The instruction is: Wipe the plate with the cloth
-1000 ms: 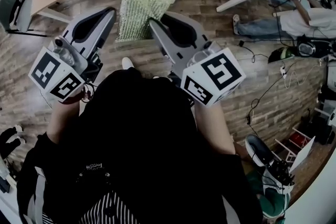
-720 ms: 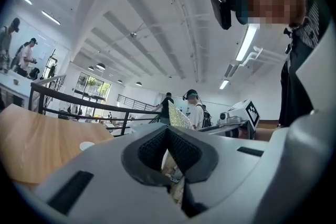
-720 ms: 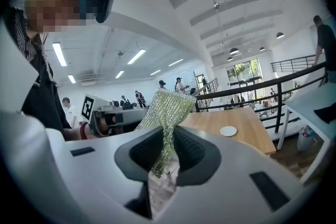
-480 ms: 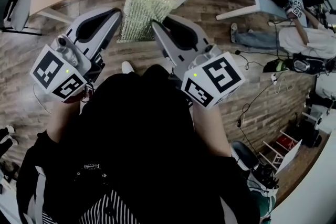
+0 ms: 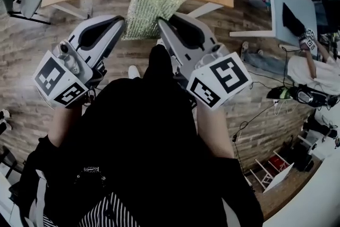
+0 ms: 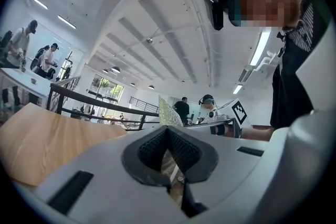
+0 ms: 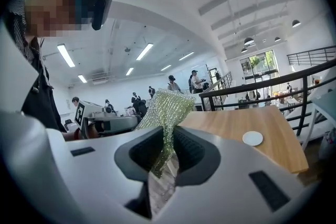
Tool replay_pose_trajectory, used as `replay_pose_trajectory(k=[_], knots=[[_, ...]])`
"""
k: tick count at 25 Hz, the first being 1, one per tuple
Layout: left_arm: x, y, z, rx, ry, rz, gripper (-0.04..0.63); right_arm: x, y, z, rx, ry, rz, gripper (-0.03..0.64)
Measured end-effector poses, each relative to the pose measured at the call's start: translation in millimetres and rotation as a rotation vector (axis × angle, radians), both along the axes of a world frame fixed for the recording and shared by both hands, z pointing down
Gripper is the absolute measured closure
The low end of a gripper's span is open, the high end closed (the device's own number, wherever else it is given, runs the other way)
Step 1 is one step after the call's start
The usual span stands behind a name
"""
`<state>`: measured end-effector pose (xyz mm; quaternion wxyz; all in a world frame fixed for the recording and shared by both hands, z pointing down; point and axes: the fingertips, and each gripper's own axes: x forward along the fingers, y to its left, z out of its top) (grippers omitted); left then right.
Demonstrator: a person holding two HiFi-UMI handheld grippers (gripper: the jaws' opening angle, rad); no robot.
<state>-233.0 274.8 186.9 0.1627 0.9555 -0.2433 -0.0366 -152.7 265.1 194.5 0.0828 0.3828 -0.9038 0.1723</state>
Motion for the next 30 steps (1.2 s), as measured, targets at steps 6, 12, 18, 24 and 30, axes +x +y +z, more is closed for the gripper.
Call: replay_pose_trajectory(k=[6,12,18,24,30], knots=[[28,-60,-1,-0.008,-0.030,-0.080,0.597,30,-67,4,-0.012,-0.048,-0.073,0.569],[90,-108,-7,-0.004,-0.058,-0.129,0.597,89,-121,0,-0.002,-0.079,-0.132,0.569],[138,-153,-8,-0.014,-0.089,-0.138,0.597,141,-173,7,-0.035,-0.112,-0.147,0.568],[165,-196,4,-0.060,-0.128,-0.187,0.597,171,-215,32,-0.095,-0.127,-0.206,0.568],[161,-213,19,-0.107,-0.153,-0.218,0.597,177,-245,49,-0.129,-0.142,-0.216,0.568]])
